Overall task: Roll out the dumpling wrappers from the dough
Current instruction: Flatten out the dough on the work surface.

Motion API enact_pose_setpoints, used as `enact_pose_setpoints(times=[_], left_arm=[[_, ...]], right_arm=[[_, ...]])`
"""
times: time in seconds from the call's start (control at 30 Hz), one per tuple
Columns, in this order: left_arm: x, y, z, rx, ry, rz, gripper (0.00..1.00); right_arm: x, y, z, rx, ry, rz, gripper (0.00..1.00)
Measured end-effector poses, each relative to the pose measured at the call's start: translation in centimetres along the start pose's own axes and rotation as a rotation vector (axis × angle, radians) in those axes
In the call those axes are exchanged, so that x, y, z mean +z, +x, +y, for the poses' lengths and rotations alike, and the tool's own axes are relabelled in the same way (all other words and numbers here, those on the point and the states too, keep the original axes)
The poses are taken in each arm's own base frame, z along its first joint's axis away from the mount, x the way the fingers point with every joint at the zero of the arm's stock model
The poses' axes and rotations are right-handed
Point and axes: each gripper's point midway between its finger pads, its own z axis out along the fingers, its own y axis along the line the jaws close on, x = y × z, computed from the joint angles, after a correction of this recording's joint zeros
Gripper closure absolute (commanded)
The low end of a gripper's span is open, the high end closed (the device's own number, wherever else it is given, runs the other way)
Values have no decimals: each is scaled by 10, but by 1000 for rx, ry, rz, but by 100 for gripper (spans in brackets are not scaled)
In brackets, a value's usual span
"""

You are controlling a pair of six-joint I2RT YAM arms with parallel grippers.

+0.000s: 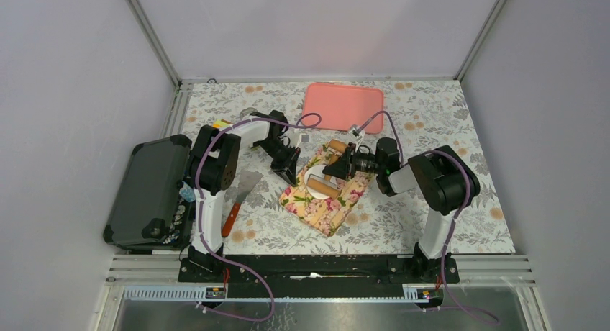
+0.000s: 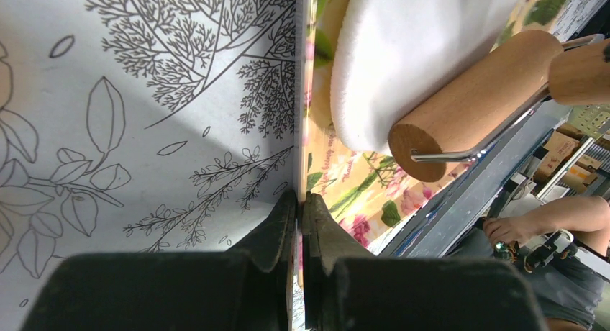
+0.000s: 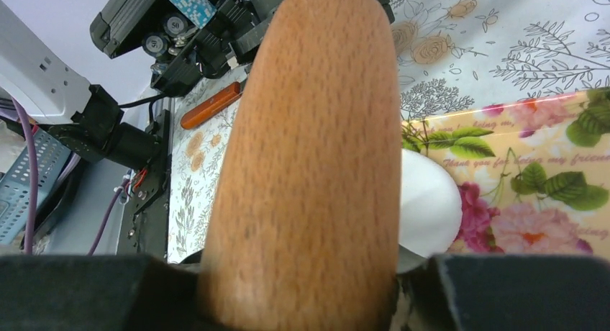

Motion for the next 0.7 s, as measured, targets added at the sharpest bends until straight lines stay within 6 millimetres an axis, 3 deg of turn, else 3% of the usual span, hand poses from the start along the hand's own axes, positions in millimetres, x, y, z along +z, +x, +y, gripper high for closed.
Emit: enact_pose_setpoints(times=[0.7], left_arm=[[0,0,0,-53,-5,-4,100]], right_arm=[[0,18,7,-105,44,32,100]])
